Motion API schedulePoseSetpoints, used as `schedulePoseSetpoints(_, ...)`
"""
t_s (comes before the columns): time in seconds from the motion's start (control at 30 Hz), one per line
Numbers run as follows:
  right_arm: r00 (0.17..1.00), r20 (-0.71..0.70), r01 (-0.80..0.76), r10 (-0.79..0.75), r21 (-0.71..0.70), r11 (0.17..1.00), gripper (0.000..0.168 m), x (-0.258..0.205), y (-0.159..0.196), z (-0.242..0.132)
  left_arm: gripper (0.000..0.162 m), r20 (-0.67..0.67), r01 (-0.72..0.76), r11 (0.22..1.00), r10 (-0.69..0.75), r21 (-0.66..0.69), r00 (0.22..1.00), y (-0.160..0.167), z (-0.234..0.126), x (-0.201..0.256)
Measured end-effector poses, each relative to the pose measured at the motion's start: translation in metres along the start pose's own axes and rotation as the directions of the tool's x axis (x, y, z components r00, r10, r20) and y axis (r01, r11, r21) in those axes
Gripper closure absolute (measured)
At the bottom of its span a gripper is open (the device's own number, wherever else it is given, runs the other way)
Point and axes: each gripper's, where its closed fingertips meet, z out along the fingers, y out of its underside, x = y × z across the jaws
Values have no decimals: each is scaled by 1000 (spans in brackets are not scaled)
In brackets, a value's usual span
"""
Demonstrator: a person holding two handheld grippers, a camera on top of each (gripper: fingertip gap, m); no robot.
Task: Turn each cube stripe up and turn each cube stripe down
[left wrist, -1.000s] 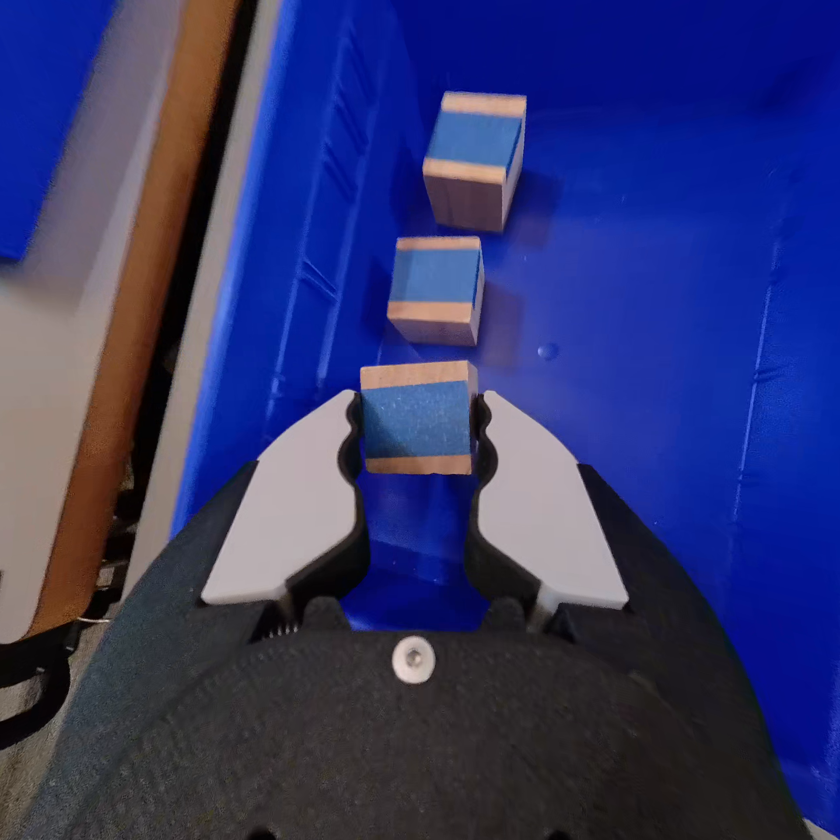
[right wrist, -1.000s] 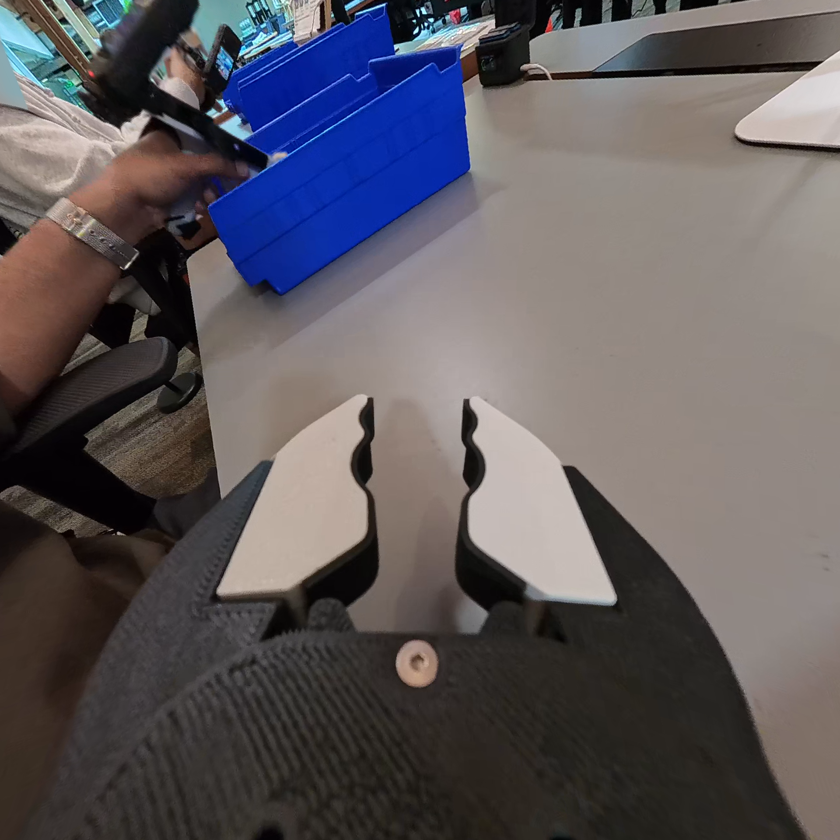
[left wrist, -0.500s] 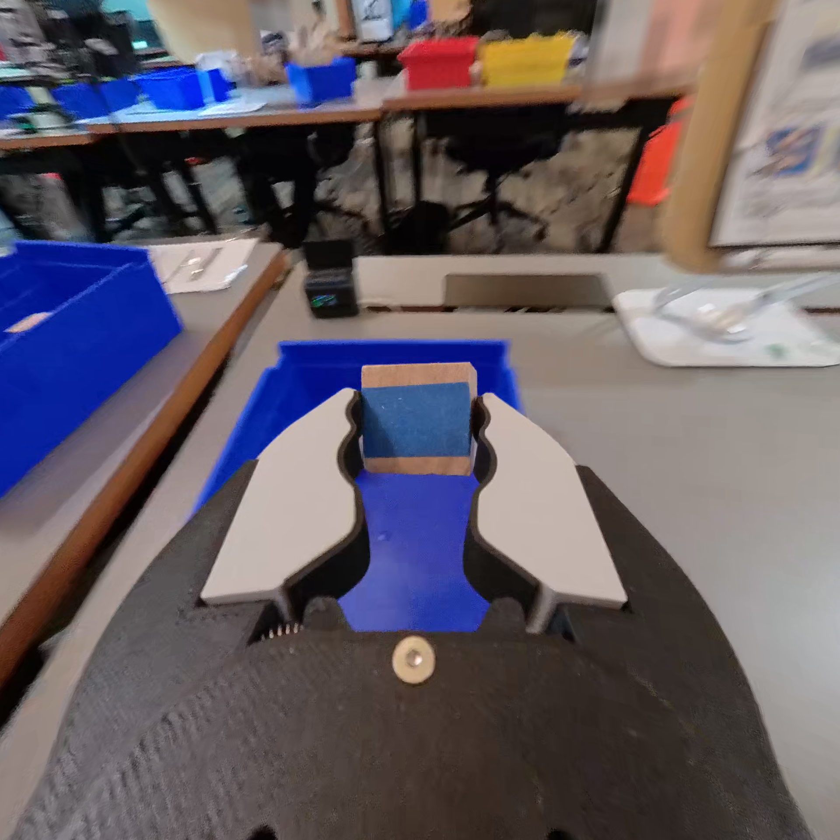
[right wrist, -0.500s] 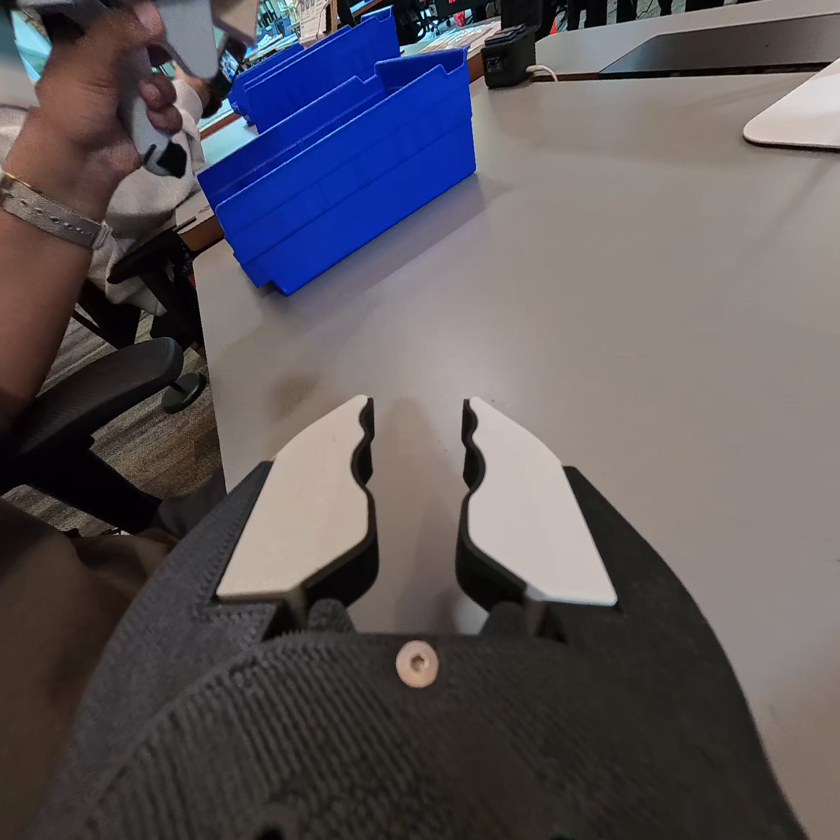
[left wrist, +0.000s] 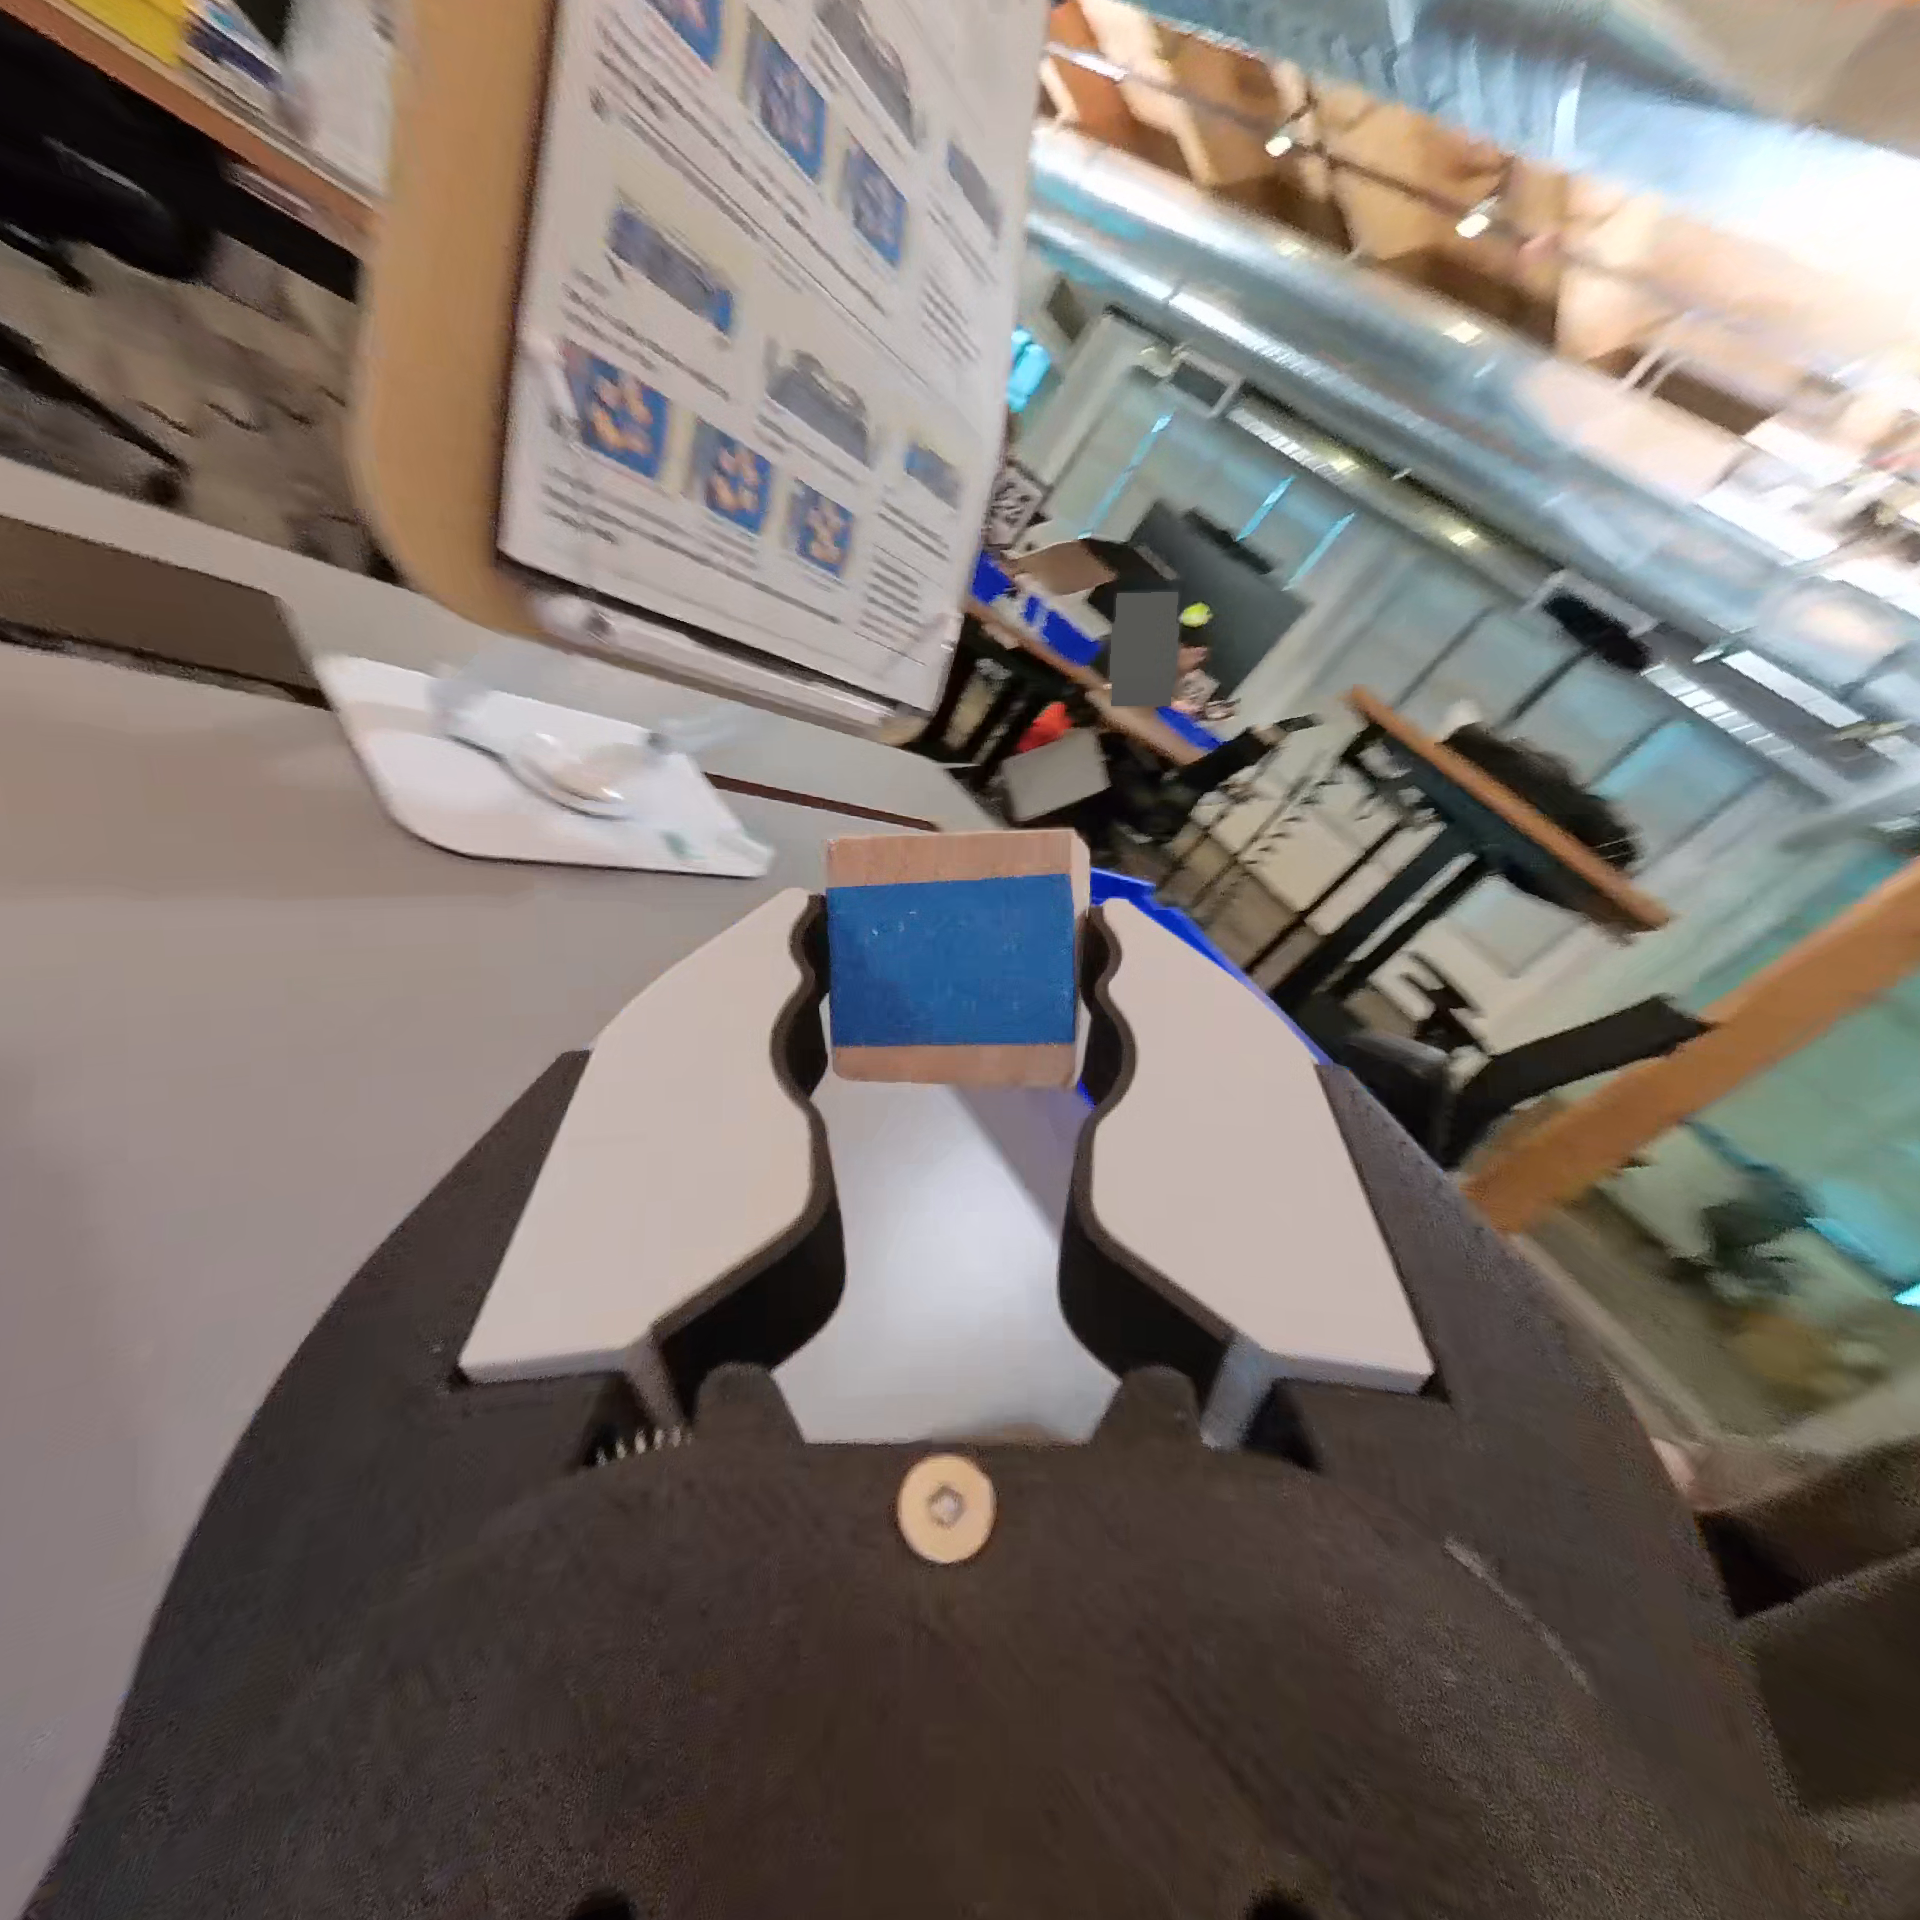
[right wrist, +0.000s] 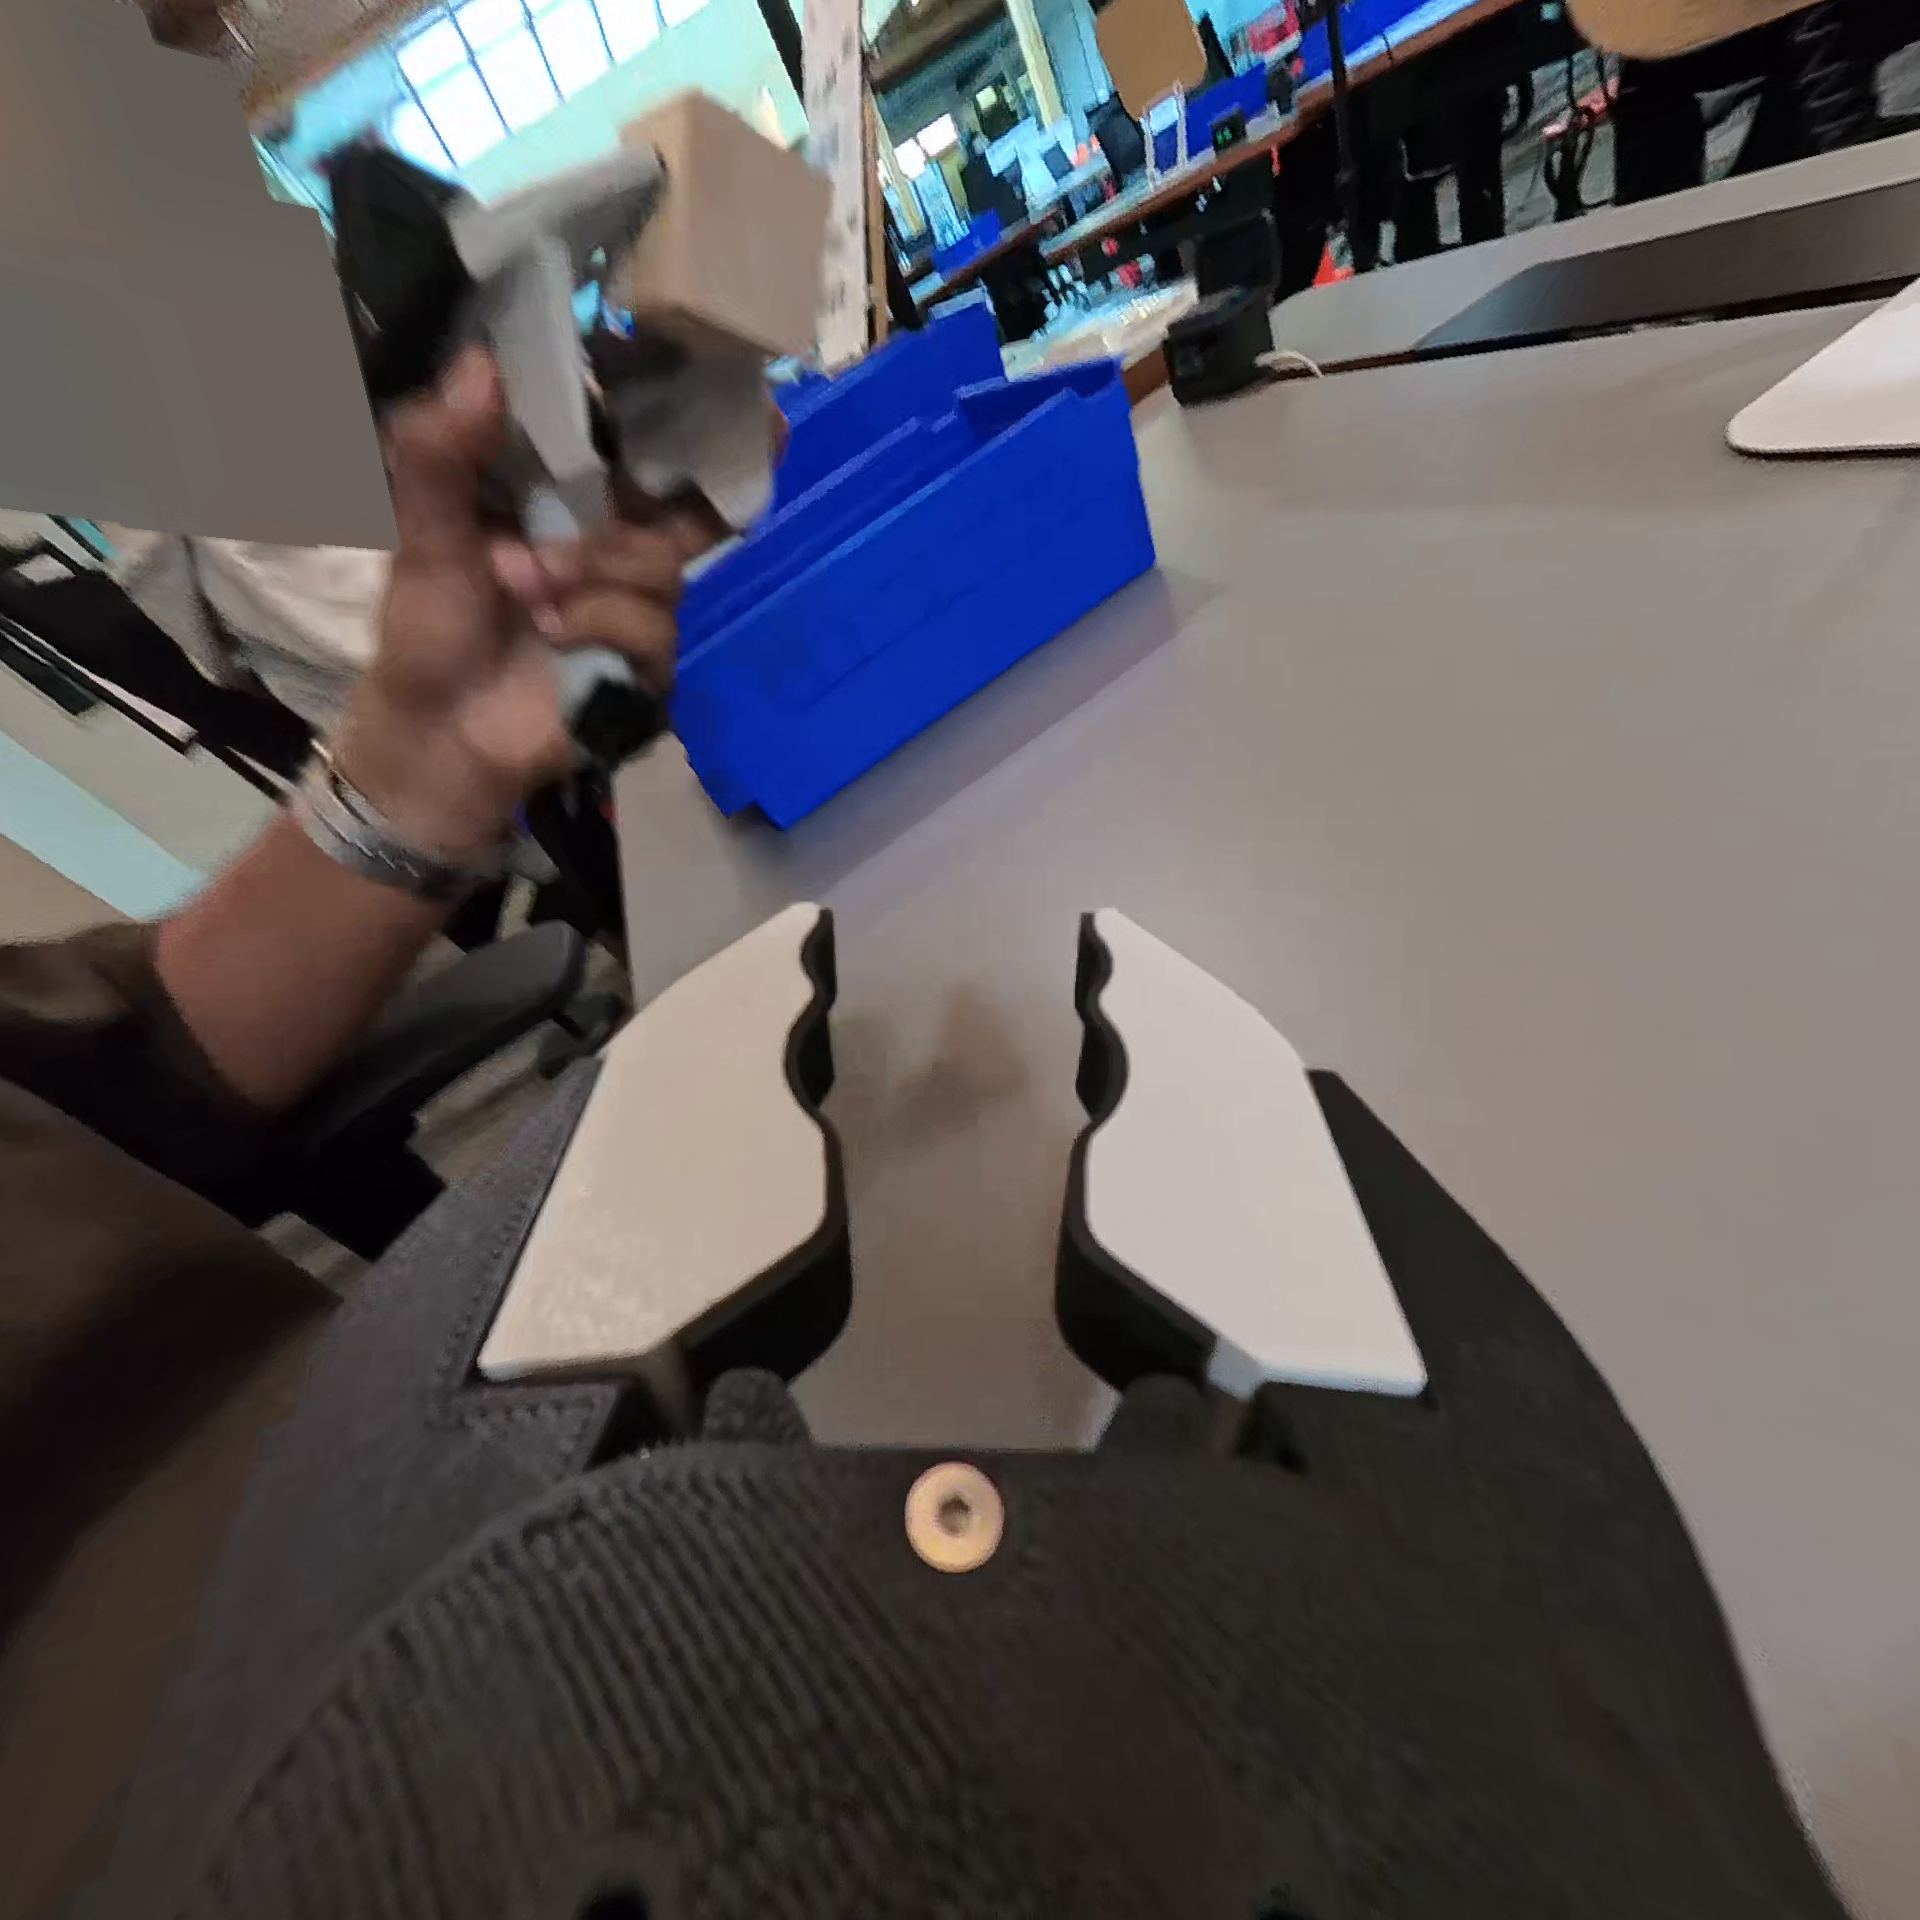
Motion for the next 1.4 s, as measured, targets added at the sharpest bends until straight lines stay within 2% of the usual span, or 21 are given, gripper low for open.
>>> schedulePoseSetpoints(0.1, 993, 88, -92, 83, 105, 990, 118, -9, -18, -6, 115, -140, 120, 993, -121, -17, 983, 41, 23, 21)
schedulePoseSetpoints(0.23, 969, 177, -209, 173, 206, 956, 115, -16, -38, -13, 116, -278, 250, 965, -261, -74, 924, 77, 41, 51)
schedulePoseSetpoints(0.33, 956, 189, -261, 223, 207, 943, 112, -15, -40, -12, 116, -335, 248, 957, -284, -147, 898, 101, 50, 73)
schedulePoseSetpoints(0.43, 938, 237, -304, 253, 208, 930, 108, -21, -42, -13, 115, -353, 174, 966, -233, -191, 906, 118, 56, 88)
schedulePoseSetpoints(0.57, 929, 258, -320, 264, 204, 925, 112, -24, -43, -15, 115, -358, 168, 970, -222, -174, 907, 117, 57, 92)
schedulePoseSetpoints(0.77, 925, 278, -321, 261, 196, 927, 109, -30, -43, -13, 115, -355, 151, 973, -206, -176, 912, 120, 57, 93)
schedulePoseSetpoints(0.87, 920, 286, -328, 267, 190, 925, 115, -32, -42, -11, 116, -364, 127, 972, -193, -196, 911, 127, 57, 98)
schedulePoseSetpoints(0.93, 918, 299, -325, 261, 191, 926, 126, -34, -43, -12, 115, -353, 131, 972, -194, -194, 915, 129, 58, 98)
schedulePoseSetpoints(1.13, 931, 282, -293, 233, 189, 937, 126, -36, -47, -13, 116, -385, 157, 970, -220, -187, 897, 127, 54, 100)
schedulePoseSetpoints(1.27, 946, 261, -259, 191, 255, 932, 126, -34, -70, -29, 105, -384, 158, 978, -199, -136, 902, 118, 49, 97)
schedulePoseSetpoints(1.33, 970, 210, -184, 124, 297, 937, 126, -29, -89, -44, 106, -359, 125, 989, -146, -81, 922, 110, 46, 92)
schedulePoseSetpoints(1.4, 992, 114, -90, 53, 346, 934, 126, -16, -115, -66, 105, -332, 64, 994, -89, -86, 939, 112, 44, 86)
